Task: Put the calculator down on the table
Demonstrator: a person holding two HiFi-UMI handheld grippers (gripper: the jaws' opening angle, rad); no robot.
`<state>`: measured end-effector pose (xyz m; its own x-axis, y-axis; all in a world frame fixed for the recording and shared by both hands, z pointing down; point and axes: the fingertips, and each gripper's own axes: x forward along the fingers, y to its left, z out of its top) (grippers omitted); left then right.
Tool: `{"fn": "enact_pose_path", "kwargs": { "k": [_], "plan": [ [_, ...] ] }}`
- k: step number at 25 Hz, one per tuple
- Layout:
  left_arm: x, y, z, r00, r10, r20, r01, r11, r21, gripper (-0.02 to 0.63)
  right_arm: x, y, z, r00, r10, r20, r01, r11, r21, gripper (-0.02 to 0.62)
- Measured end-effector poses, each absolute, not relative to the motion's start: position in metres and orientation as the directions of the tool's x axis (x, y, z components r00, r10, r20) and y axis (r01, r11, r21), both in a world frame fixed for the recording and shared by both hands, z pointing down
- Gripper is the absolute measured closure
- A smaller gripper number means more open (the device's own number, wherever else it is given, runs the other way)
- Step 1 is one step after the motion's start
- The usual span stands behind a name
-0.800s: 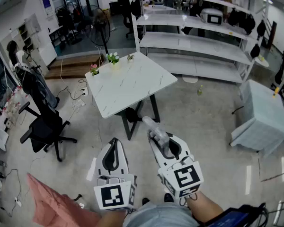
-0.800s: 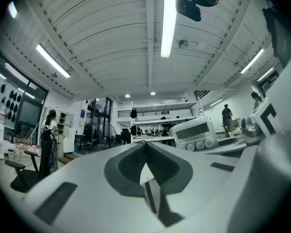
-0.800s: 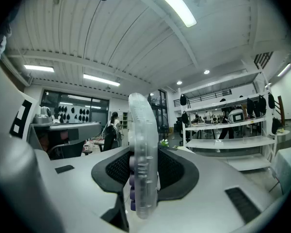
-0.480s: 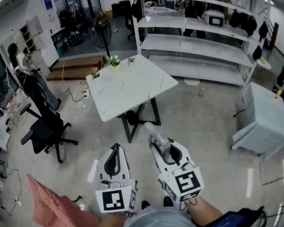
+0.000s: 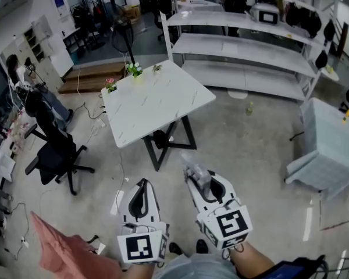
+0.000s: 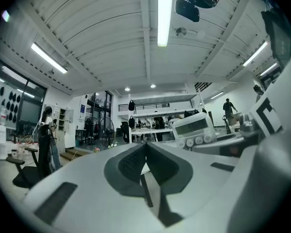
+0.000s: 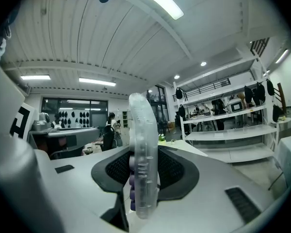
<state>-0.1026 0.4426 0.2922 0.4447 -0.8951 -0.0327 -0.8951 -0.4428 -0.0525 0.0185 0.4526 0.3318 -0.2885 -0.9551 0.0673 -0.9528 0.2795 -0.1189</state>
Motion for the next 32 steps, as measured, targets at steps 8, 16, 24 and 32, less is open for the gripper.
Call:
{"fn": "enact_pose_path", "kwargs": {
  "k": [8, 16, 24, 32],
  "plan": [
    [-0.09, 0.404, 0.308, 0.422, -0.906, -0.008, -0.905, -0.421, -0.063, 0.598, 0.037, 0.411, 0.347, -0.303, -0.949, 0.084, -0.947, 0.29, -0.137, 0.451],
    [-0.107, 0.319, 0.33, 0.41, -0.912, -0.004, -0.912, -0.41, -0.008, 0.598, 0.022, 0.33, 0.366, -0.315, -0.942, 0.119, -0.944, 0.298, -0.14, 0.451],
    [-0.134, 0.201, 0.329, 0.428, -0.904, 0.014, -0.904, -0.427, 0.031, 0.598, -0.005, 0.215, 0.365, -0.309, -0.938, 0.157, -0.947, 0.289, -0.138, 0.451],
    [-0.142, 0.122, 0.306, 0.448, -0.892, -0.063, -0.893, -0.449, 0.008, 0.598, -0.015, 0.139, 0.341, -0.297, -0.949, 0.104, -0.952, 0.285, -0.113, 0.451]
  ]
}}
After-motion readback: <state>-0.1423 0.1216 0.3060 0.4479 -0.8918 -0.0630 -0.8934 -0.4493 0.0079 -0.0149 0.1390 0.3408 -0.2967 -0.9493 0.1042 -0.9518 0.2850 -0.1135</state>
